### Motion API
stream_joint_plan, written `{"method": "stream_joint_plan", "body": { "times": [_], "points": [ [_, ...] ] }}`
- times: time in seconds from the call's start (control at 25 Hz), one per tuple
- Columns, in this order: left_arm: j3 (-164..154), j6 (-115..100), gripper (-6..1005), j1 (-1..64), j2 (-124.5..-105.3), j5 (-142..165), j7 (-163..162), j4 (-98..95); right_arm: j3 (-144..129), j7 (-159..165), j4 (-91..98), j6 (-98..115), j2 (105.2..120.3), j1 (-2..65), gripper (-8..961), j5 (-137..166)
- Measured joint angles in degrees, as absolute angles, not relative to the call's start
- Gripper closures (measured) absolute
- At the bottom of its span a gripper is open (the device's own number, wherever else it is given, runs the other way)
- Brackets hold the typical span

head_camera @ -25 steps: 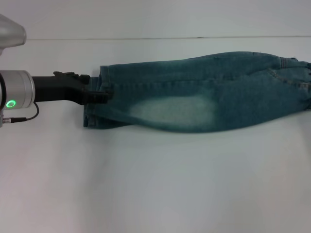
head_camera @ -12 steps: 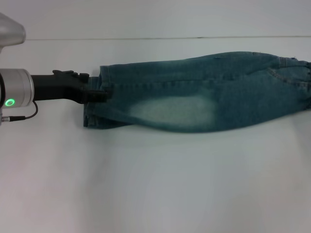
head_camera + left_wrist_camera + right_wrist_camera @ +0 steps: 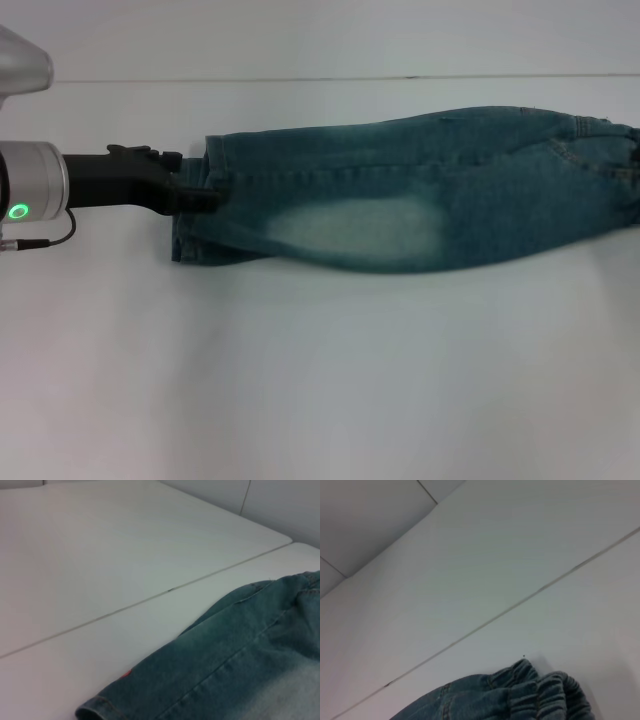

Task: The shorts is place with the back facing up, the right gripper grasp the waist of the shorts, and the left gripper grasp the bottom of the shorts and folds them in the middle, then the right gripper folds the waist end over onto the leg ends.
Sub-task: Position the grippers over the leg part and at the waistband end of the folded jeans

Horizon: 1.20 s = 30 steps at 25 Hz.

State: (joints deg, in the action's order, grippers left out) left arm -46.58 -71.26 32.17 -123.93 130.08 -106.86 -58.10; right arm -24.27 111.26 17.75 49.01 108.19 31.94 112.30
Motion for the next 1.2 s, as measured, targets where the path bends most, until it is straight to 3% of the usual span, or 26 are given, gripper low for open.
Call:
{"method": "stream_joint_plan", "body": {
  "times": [1.2],
  "points": [
    [-46.6,-71.2,82,32.2,-124.02,130.5,-107.6,-58.2,-24.3,111.2,17.9,48.4,108.19,31.8,-3,112.2]
  ]
}}
